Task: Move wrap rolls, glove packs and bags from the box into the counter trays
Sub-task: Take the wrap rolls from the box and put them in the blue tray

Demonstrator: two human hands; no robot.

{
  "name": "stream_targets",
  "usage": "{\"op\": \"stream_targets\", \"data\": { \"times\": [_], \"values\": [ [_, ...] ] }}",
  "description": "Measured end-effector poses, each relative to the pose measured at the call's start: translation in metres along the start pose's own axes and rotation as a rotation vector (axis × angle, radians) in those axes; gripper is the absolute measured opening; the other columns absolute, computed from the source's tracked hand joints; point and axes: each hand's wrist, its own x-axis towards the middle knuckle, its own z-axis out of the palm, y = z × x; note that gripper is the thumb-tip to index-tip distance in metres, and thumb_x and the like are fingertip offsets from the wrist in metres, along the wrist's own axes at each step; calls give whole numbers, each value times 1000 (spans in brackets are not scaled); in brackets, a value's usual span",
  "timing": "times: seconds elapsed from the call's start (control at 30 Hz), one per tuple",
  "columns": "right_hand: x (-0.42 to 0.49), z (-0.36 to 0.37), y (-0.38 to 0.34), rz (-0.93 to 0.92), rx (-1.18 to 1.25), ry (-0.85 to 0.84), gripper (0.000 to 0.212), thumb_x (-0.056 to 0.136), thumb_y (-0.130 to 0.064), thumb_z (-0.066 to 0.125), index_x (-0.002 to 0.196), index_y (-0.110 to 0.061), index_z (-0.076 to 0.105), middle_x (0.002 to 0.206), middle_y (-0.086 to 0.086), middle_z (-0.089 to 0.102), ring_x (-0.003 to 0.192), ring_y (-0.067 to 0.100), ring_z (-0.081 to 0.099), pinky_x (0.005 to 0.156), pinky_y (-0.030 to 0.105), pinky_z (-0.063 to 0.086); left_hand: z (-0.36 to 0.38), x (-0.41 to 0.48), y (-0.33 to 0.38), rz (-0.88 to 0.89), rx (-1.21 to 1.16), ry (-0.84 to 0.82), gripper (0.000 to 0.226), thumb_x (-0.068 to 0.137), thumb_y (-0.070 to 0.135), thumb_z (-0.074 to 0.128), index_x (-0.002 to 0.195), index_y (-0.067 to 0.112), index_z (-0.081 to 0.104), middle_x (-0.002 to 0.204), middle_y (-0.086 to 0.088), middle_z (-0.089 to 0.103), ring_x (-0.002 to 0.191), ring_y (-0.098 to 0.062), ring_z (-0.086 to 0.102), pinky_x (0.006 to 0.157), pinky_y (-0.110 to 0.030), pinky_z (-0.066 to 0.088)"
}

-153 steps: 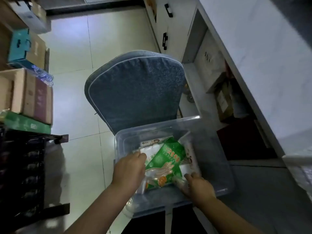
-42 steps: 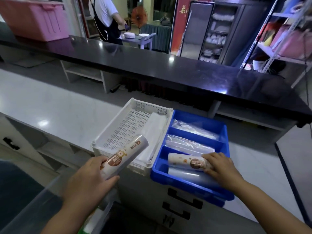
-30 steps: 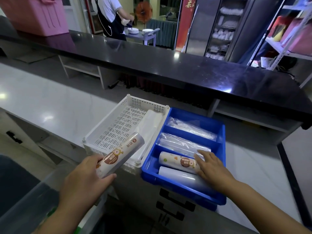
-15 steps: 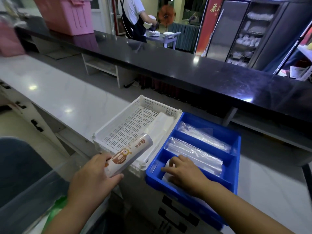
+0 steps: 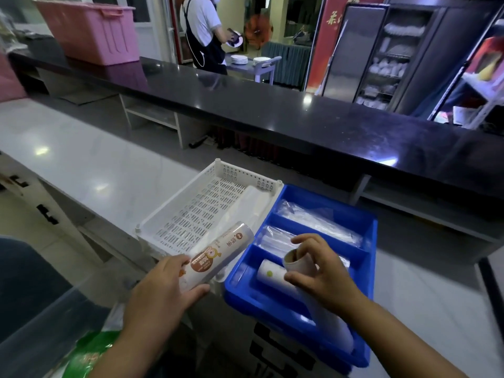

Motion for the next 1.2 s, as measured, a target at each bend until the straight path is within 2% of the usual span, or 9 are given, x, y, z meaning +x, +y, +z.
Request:
{"op": "stream_targets", "data": {
  "times": [0.13,0.27,0.4,0.53,0.63,0.77,0.9,1.07,1.2],
  "values": [
    [-33,-9,19,178,143,136,79,63,-38,83,117,-61,29,117,-32,45,102,-4,54,72,13,52,11,6,13,79,8,-32,63,60,55,78,112,32,51,98,15,58,78,-2,53,54,-14,42],
    [-46,-15,23,231,73,127,60,62,-58,71,109,-59,34,110,-33,45,101,-4,53,69,10,48,23,13,32,201,41,-74,53,61,43,74,109,32,55,94,14,58,79,-8,56,57,-24,41],
    [-49,-43,13,201,187,453,58,67,-47,66,119,-47,39,111,-25,51,103,-1,56,69,11,51,34,31,51,415,91,-237,48,61,45,64,108,38,55,93,19,54,83,-1,50,61,-16,38],
    [-50,-74,4,165,271,702,70,74,-40,62,137,-29,34,124,-11,53,109,3,56,82,22,49,51,54,80,608,89,-438,53,62,46,67,113,37,58,101,18,59,94,-3,52,74,-17,40],
    [-53,-82,3,171,281,803,66,75,-39,60,135,-32,32,118,-22,51,104,-3,56,77,18,48,68,63,98,690,52,-629,54,67,40,71,118,35,57,109,13,59,104,-9,49,90,-24,41],
    [-61,-81,10,194,303,832,59,76,-37,61,128,-42,33,112,-30,51,100,-15,55,61,5,49,81,67,106,672,-14,-697,50,68,32,73,114,37,56,104,14,47,106,-7,42,95,-25,40],
    [-64,-76,12,201,335,823,53,77,-33,64,116,-53,36,108,-35,52,99,-15,56,59,1,47,86,64,110,659,54,-719,45,67,30,73,108,36,54,108,10,45,107,-9,42,95,-28,44],
    [-59,-71,12,202,337,776,52,76,-31,64,115,-52,37,110,-28,53,99,-12,57,61,4,49,88,58,113,722,137,-767,41,71,35,75,109,32,62,114,7,53,108,-11,47,94,-31,45],
    [-51,-64,11,214,310,740,61,71,-40,63,125,-38,35,117,-18,52,102,3,59,74,16,50,88,60,114,736,152,-760,40,70,33,75,108,32,64,111,8,52,103,-10,46,92,-30,46]
  ]
}}
